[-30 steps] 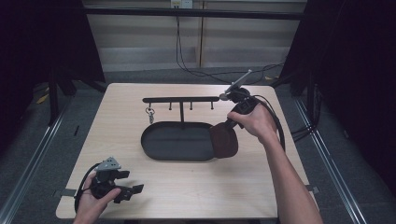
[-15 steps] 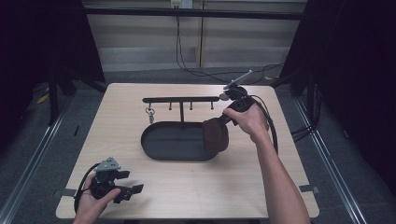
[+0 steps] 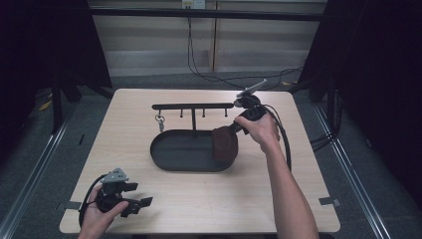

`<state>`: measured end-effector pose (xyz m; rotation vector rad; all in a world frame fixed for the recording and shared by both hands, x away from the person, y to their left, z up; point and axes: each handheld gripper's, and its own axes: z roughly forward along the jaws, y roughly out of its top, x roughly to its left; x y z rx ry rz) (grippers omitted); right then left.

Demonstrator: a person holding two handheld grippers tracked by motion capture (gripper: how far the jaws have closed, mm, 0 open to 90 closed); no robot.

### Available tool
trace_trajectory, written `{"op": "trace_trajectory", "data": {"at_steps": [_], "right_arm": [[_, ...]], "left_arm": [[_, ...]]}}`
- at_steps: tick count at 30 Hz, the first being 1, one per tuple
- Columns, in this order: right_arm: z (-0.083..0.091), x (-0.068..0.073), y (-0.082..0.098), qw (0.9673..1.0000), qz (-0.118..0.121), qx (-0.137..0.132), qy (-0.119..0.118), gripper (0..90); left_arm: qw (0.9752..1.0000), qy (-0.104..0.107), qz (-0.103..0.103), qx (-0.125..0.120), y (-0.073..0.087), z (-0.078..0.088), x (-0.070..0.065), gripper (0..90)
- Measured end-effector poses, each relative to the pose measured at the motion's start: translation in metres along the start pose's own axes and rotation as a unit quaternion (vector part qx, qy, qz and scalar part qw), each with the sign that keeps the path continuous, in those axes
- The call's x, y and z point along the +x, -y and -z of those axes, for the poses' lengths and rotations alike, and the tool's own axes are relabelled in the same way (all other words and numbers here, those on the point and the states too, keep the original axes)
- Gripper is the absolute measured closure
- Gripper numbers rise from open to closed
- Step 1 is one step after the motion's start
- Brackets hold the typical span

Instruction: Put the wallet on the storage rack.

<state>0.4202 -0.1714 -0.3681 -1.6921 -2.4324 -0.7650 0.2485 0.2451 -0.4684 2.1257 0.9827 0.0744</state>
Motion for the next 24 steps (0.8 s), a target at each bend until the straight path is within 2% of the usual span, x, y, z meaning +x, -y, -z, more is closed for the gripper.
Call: {"op": "trace_trajectory", "data": {"at_steps": [4, 6, 13, 17, 19, 22, 23, 24], "right_arm": [[-0.01, -0.003, 0.001, 0.9998, -0.017, -0.003, 0.002, 74.2], [-0.015, -0.006, 0.001, 0.9997, -0.024, -0.008, -0.008, 74.2], [-0.03, -0.015, 0.007, 0.9987, -0.043, -0.019, -0.017, 74.3], [-0.042, -0.02, 0.011, 0.9985, -0.049, -0.015, -0.019, 74.5], [-0.047, -0.024, 0.012, 0.9976, -0.058, -0.016, -0.034, 74.6], [-0.053, -0.027, 0.014, 0.9971, -0.064, -0.018, -0.037, 74.6], [-0.055, -0.027, 0.015, 0.997, -0.066, -0.023, -0.034, 76.1], [-0.056, -0.027, 0.016, 0.9976, -0.06, -0.024, -0.026, 83.4]], "left_arm": [[1.0, -0.004, -0.003, 0.003, 0.0, 0.0, 0.0, 18.3], [1.0, -0.004, -0.001, 0.0, 0.0, 0.0, 0.0, 18.3], [1.0, -0.008, 0.002, 0.001, 0.0, 0.0, 0.001, 18.3], [0.9999, -0.01, 0.002, 0.003, 0.0, 0.0, 0.002, 18.4], [0.9999, -0.01, 0.003, 0.002, 0.0, 0.0, 0.001, 18.4], [0.9999, -0.01, 0.005, 0.001, 0.0, 0.001, 0.001, 18.4], [0.9999, -0.01, 0.003, 0.002, 0.0, 0.001, 0.002, 18.4], [1.0, -0.009, 0.002, 0.003, 0.0, 0.002, 0.002, 18.4]]}}
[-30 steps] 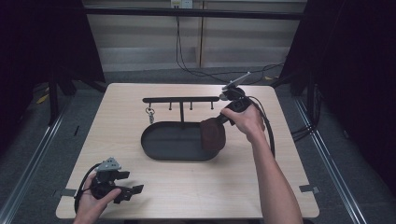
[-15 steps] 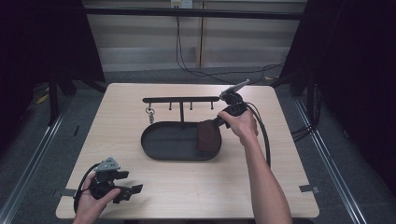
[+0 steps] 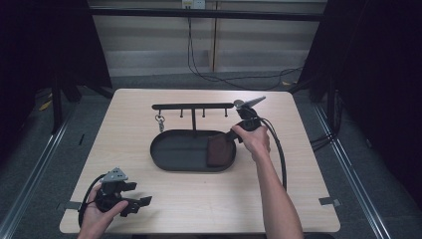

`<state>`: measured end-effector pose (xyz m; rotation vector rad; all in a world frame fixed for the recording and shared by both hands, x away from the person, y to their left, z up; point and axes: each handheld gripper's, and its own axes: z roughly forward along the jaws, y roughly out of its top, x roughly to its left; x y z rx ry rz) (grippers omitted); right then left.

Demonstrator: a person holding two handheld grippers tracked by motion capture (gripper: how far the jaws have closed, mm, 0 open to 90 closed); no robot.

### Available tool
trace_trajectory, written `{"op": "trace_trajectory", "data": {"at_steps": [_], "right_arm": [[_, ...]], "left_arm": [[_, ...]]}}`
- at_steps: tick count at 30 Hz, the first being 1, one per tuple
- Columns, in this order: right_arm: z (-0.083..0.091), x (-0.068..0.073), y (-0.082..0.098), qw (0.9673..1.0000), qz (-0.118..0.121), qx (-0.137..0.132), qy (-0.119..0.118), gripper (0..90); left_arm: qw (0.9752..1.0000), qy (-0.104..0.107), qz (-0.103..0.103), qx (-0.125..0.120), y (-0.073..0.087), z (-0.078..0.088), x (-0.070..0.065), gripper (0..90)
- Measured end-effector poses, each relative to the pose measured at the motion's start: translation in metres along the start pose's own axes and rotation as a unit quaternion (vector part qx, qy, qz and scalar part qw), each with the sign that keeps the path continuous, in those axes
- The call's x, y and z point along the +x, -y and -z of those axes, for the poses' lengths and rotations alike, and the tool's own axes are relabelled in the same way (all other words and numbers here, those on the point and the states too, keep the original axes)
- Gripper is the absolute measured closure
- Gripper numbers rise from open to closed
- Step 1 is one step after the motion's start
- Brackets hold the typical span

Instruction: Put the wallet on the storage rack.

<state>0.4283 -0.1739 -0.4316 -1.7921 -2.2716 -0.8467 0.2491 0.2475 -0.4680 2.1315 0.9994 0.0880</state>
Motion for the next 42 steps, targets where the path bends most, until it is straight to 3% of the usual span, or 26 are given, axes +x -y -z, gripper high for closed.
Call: {"op": "trace_trajectory", "data": {"at_steps": [1, 3, 5, 12, 17, 18, 21, 23, 24, 25, 26, 31, 36, 39, 42], "right_arm": [[-0.003, 0.0, 0.001, 1.0, -0.001, 0.002, 0.004, 83.1], [-0.006, -0.003, 0.003, 0.9998, 0.0, -0.016, -0.009, 83.0], [-0.01, -0.004, 0.004, 0.9999, 0.0, -0.01, -0.004, 83.1], [-0.012, -0.005, 0.006, 0.9995, -0.006, -0.028, -0.011, 77.5], [-0.009, -0.008, 0.01, 0.999, 0.002, -0.04, -0.017, 66.2], [-0.007, -0.009, 0.012, 0.9987, 0.006, -0.047, -0.02, 58.3], [-0.002, -0.009, 0.015, 0.9975, 0.018, -0.063, -0.024, 46.1], [0.0, -0.008, 0.015, 0.9972, 0.023, -0.067, -0.022, 42.1], [0.003, -0.007, 0.017, 0.9962, 0.035, -0.076, -0.021, 34.2], [0.003, -0.007, 0.017, 0.9962, 0.035, -0.076, -0.021, 34.2], [0.007, -0.005, 0.02, 0.9956, 0.044, -0.082, -0.013, 25.0], [0.017, 0.0, 0.027, 0.9923, 0.057, -0.108, -0.016, 20.8], [0.024, -0.001, 0.037, 0.9909, 0.067, -0.116, -0.011, 14.5], [0.028, -0.001, 0.043, 0.9905, 0.078, -0.113, 0.005, 14.4], [0.034, 0.001, 0.05, 0.9883, 0.084, -0.126, 0.014, 15.1]], "left_arm": [[1.0, -0.001, 0.0, -0.002, 0.0, 0.0, 0.0, 18.4], [1.0, -0.001, 0.001, -0.003, 0.0, 0.001, 0.001, 18.4], [1.0, -0.002, 0.004, -0.005, 0.0, 0.0, 0.001, 18.5], [1.0, 0.0, 0.001, -0.003, 0.0, 0.0, 0.001, 18.5], [1.0, 0.002, 0.004, -0.005, 0.0, 0.0, 0.001, 18.5], [1.0, -0.001, 0.005, -0.005, 0.0, -0.001, 0.001, 18.5], [0.9999, 0.001, 0.007, -0.008, 0.0, 0.0, 0.002, 18.5], [0.9999, 0.002, 0.009, -0.01, 0.0, 0.0, 0.002, 18.4], [0.9999, 0.001, 0.011, -0.01, 0.0, 0.0, 0.002, 18.4], [0.9999, 0.001, 0.011, -0.01, 0.0, 0.0, 0.002, 18.5], [0.9999, -0.001, 0.011, -0.009, 0.0, 0.0, 0.003, 18.4], [0.9999, -0.001, 0.011, -0.009, 0.0, 0.0, 0.003, 18.4], [0.9999, 0.001, 0.013, -0.011, 0.0, 0.001, 0.003, 18.5], [0.9999, 0.0, 0.012, -0.011, 0.0, 0.001, 0.004, 18.5], [0.9998, 0.0, 0.012, -0.012, 0.0, 0.001, 0.004, 18.5]]}}
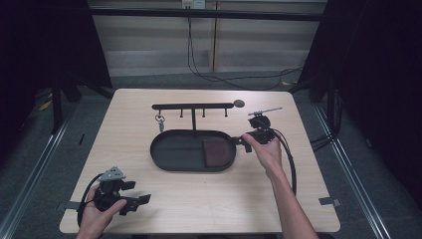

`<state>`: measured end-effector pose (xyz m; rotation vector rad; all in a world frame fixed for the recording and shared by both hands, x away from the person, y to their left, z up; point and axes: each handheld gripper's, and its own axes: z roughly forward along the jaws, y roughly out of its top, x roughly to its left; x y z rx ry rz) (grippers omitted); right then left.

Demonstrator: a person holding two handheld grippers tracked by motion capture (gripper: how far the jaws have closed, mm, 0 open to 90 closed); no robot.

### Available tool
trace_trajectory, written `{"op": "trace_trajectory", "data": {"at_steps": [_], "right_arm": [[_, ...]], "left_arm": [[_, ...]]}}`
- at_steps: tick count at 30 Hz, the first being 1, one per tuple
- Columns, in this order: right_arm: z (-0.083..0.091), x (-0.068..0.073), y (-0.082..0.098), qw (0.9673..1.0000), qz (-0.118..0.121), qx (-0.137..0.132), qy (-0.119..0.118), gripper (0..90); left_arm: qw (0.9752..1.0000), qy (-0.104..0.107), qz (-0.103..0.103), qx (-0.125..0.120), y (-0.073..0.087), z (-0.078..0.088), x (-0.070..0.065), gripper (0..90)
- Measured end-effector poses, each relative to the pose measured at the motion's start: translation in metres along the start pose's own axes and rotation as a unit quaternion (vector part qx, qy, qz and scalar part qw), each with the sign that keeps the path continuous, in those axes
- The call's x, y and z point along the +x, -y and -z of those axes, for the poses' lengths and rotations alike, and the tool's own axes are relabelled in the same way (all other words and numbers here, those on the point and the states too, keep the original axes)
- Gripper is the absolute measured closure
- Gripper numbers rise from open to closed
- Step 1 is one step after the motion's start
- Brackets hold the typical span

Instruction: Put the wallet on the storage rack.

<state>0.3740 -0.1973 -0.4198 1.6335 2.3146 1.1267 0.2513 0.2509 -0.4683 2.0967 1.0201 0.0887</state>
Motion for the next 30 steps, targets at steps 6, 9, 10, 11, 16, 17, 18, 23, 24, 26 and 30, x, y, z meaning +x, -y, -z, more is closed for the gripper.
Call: {"op": "trace_trajectory", "data": {"at_steps": [6, 9, 10, 11, 16, 17, 18, 23, 24, 26, 30], "right_arm": [[0.012, 0.002, 0.01, 1.0, 0.004, -0.007, -0.005, 15.3], [0.018, 0.003, 0.017, 0.9998, 0.003, -0.018, -0.004, 18.5], [0.018, 0.003, 0.019, 0.9998, 0.006, -0.018, -0.001, 18.9], [0.019, 0.003, 0.022, 0.9999, 0.006, -0.016, -0.001, 18.9], [0.028, 0.003, 0.034, 0.9997, 0.007, -0.025, 0.002, 20.0], [0.03, 0.003, 0.038, 0.9996, 0.008, -0.027, 0.003, 20.9], [0.032, 0.003, 0.041, 0.9994, 0.008, -0.033, 0.002, 21.0], [0.041, -0.001, 0.06, 0.9991, 0.006, -0.042, 0.01, 20.7], [0.043, -0.002, 0.064, 0.999, 0.007, -0.041, 0.015, 19.8], [0.047, -0.004, 0.071, 0.999, 0.005, -0.039, 0.02, 19.4], [0.057, -0.006, 0.086, 0.9988, 0.007, -0.044, 0.021, 19.8]], "left_arm": [[1.0, -0.002, 0.0, -0.001, 0.0, 0.0, 0.0, 18.5], [1.0, -0.003, 0.002, -0.004, 0.0, 0.001, 0.0, 18.5], [1.0, -0.003, 0.003, -0.005, 0.0, 0.001, 0.0, 18.5], [1.0, -0.003, 0.003, -0.005, 0.0, 0.001, 0.0, 18.5], [0.9999, -0.003, 0.006, -0.007, 0.0, 0.002, 0.001, 18.5], [1.0, -0.004, 0.005, -0.008, 0.0, 0.002, 0.002, 18.5], [0.9999, -0.004, 0.005, -0.008, 0.0, 0.002, 0.002, 18.5], [0.9999, -0.004, 0.005, -0.008, 0.0, 0.002, 0.002, 18.5], [0.9999, -0.004, 0.007, -0.008, 0.001, 0.002, 0.002, 18.5], [0.9999, -0.004, 0.008, -0.007, 0.001, 0.002, 0.002, 18.3], [0.9999, -0.004, 0.005, -0.008, 0.001, 0.002, 0.002, 17.7]]}}
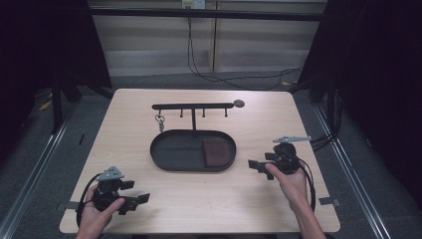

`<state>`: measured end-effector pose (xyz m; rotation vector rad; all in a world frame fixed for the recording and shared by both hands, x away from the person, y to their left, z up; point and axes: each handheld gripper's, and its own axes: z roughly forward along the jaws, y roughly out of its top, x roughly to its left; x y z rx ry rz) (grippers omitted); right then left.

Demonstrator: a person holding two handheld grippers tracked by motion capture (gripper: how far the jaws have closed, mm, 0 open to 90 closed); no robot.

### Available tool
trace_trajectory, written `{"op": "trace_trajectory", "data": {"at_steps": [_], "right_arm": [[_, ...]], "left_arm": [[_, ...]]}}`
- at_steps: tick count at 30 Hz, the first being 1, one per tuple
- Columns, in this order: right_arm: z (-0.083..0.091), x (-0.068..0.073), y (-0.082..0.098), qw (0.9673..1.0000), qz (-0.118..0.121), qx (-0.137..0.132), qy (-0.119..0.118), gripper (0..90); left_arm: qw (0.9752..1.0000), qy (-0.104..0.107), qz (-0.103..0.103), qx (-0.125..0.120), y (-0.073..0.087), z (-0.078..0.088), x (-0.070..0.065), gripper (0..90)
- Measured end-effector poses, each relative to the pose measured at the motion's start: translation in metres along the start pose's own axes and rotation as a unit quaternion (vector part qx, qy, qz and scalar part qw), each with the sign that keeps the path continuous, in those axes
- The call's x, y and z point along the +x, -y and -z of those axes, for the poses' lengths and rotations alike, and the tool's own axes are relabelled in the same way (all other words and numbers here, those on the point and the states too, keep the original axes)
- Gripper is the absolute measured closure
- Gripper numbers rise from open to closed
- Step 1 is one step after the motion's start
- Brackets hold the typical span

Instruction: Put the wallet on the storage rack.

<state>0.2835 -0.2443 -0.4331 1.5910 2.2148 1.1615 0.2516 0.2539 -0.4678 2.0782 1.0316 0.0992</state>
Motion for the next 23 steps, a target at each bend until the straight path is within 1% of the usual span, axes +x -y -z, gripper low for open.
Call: {"op": "trace_trajectory", "data": {"at_steps": [3, 5, 7, 10, 11, 13, 16, 17, 20, 21, 22, 23], "right_arm": [[0.008, -0.003, 0.013, 1.0, -0.002, -0.01, 0.0, 19.5], [0.013, -0.006, 0.022, 0.9999, 0.0, -0.014, 0.001, 18.9], [0.017, -0.008, 0.03, 0.9999, 0.002, -0.012, 0.003, 18.7], [0.022, -0.009, 0.037, 0.9999, 0.003, -0.011, 0.011, 18.6], [0.029, -0.008, 0.044, 0.9998, 0.005, -0.016, 0.014, 18.4], [0.035, -0.008, 0.051, 0.9995, 0.008, -0.022, 0.019, 18.1], [0.043, -0.01, 0.065, 0.9993, 0.003, -0.029, 0.026, 18.0], [0.044, -0.012, 0.069, 0.9992, 0.002, -0.031, 0.027, 18.0], [0.045, -0.018, 0.082, 0.9986, -0.008, -0.039, 0.033, 17.2], [0.044, -0.02, 0.084, 0.9987, -0.01, -0.033, 0.036, 17.1], [0.042, -0.022, 0.086, 0.9988, -0.009, -0.025, 0.042, 17.1], [0.042, -0.022, 0.086, 0.9988, -0.009, -0.025, 0.042, 17.1]], "left_arm": [[1.0, -0.001, -0.001, 0.0, 0.0, 0.0, 0.0, 17.6], [1.0, -0.005, 0.001, 0.001, 0.0, 0.0, 0.0, 17.6], [1.0, -0.007, 0.0, 0.001, 0.0, 0.0, 0.0, 17.6], [1.0, -0.005, -0.001, -0.001, 0.0, 0.001, 0.0, 17.5], [0.9999, -0.01, 0.001, -0.006, 0.0, 0.0, -0.002, 17.3], [0.9999, -0.011, 0.005, -0.009, 0.0, 0.0, -0.003, 18.0], [0.9998, -0.015, 0.003, -0.014, 0.0, 0.0, -0.004, 21.9], [0.9998, -0.011, 0.004, -0.017, 0.001, 0.0, -0.004, 23.1], [0.9995, 0.008, 0.015, -0.027, 0.0, 0.002, -0.002, 25.6], [0.9994, 0.013, 0.014, -0.029, 0.0, 0.003, -0.002, 28.9], [0.9993, 0.019, 0.012, -0.03, 0.0, 0.003, -0.002, 34.0], [0.9993, 0.019, 0.012, -0.03, 0.0, 0.003, -0.002, 35.6]]}}
